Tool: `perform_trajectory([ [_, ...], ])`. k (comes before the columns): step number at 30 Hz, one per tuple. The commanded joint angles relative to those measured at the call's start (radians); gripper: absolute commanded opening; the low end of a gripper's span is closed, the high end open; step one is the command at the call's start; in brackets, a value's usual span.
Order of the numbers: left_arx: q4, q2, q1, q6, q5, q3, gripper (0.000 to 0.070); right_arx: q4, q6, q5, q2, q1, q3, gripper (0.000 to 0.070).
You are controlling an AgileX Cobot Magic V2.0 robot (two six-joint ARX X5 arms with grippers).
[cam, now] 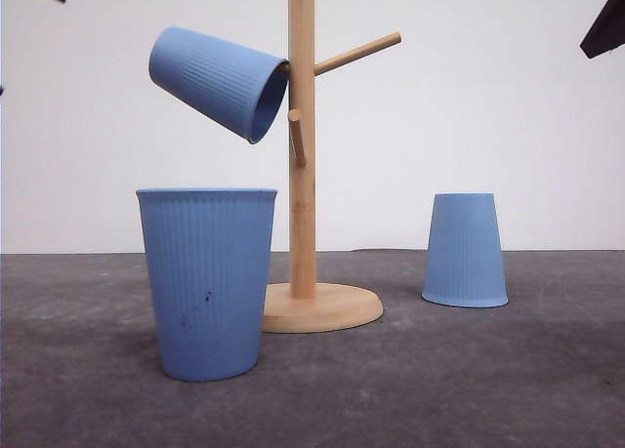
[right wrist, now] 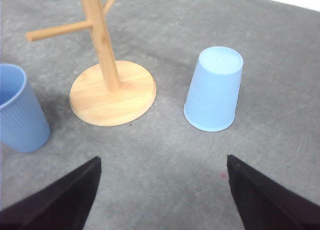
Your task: Place three cups
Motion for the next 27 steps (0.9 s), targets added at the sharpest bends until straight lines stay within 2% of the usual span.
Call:
perform_trajectory([
  [1,0.014,-0.033,-0.001,-0.016,-0.028,-0.036,0.0509,0.011,0.059,0.0,0.005,0.005,0.017,0.0511],
  [5,0.007,-0.15,-0.001,-0.024,-0.12,-0.118,0.051,0.011,0.135,0.001,0.037,0.005,0.024,0.0511],
  [9,-0.021,-0.23,-0.001,-0.01,-0.203,-0.126,0.051,0.011,0.162,0.002,0.143,0.004,0.063,0.0511],
  [14,-0.017,-0.278,-0.001,-0.005,-0.208,-0.126,0.051,0.012,0.163,0.004,0.371,-0.008,0.165,0.0516],
  [20,-0.019,-0.282,-0.001,-0.034,-0.208,-0.126,0.0511,0.036,0.16,0.0,0.646,-0.044,0.329,0.0626],
  [23,-0.022,-0.282,-0.001,-0.036,-0.207,-0.126,0.0511,0.074,0.145,0.0,0.757,-0.058,0.407,0.0626],
  [27,-0.037,-0.282,-0.001,-0.078,-0.189,-0.126,0.0511,0.112,0.121,-0.001,0.886,-0.073,0.496,0.0628],
])
